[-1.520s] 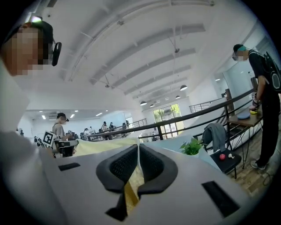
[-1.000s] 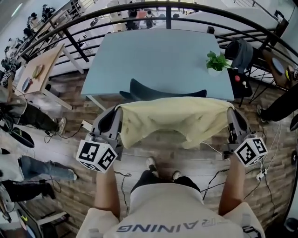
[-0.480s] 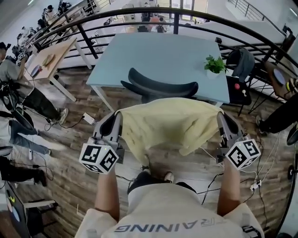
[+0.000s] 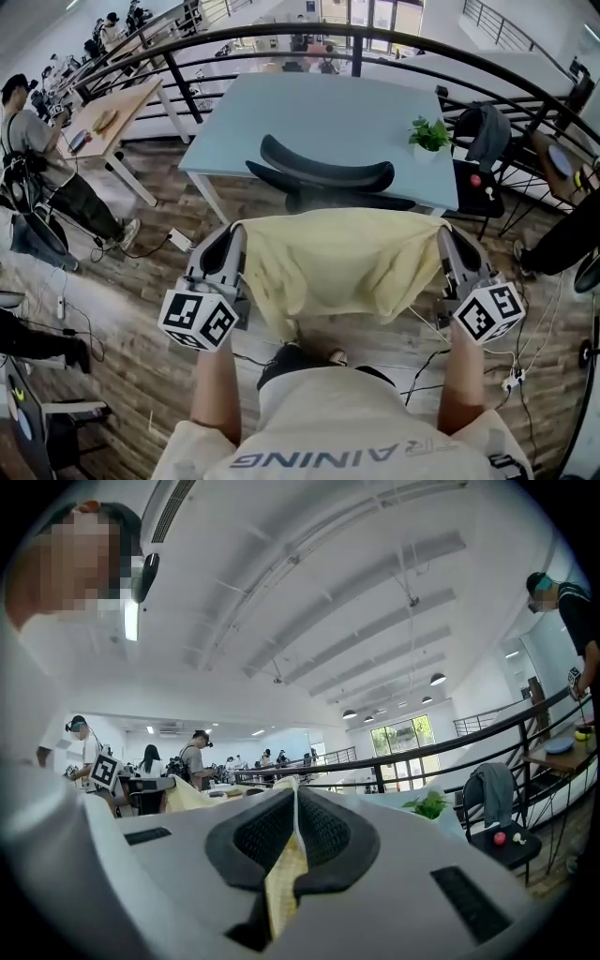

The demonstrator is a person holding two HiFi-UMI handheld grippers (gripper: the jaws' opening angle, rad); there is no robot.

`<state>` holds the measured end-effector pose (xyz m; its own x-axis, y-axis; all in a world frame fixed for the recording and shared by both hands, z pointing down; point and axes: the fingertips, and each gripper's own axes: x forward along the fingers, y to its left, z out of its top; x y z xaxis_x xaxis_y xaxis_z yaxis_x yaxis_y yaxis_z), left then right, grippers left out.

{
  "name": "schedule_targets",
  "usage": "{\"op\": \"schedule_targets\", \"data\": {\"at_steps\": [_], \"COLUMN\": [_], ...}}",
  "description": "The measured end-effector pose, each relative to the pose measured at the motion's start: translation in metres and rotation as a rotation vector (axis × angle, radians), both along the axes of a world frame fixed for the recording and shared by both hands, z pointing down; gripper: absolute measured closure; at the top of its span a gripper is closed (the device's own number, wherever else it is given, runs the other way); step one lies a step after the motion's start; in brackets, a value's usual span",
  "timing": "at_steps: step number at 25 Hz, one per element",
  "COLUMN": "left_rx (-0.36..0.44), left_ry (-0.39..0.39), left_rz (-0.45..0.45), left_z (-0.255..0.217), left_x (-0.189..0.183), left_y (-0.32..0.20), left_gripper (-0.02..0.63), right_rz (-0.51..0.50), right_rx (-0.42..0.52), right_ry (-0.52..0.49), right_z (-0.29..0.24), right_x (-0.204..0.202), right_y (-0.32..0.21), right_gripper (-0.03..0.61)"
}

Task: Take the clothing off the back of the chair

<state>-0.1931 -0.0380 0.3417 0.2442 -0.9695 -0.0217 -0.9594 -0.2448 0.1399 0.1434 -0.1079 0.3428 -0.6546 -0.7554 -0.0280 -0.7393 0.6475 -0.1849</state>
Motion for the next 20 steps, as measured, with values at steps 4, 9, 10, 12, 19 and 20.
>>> {"op": "schedule_targets", "data": {"at_steps": [4,9,10,12,19,20], "left_rx": [0.000,0.002,-0.001,-0.009,-0.013,-0.013], "left_ry": [0.004,0.005,0.007,0.009,0.009,0.010], "left_rz": [-0.005,-0.014,-0.012,-0.008,-0.007,-0.007], "left_z": [-0.003,-0.003,-0.002,0.001,0.004,0.004], "left_x": [-0.003,-0.011,-0.012,-0.012,-0.006,-0.007], "left_y": [0.006,0.012,0.011,0.009,0.008,0.008], "left_gripper": [0.571,0.571,0.571,0.571,0.571,0.571], "right_rz": [-0.009,-0.013,-0.012,-0.010,-0.017,-0.017], "right_rx": [-0.008,-0.016,-0.019,-0.029,-0.036,-0.035], "right_ry": [-0.006,-0.011,-0.013,-0.017,-0.009,-0.008], "right_z": [-0.001,0.004,0.006,0.011,0.015,0.014], "right_x": [-0.003,-0.009,-0.010,-0.010,-0.007,-0.009], "right_y": [0.007,0.014,0.014,0.013,0.014,0.014], "right_gripper": [0.549,0.549,0.549,0.549,0.549,0.549]}}
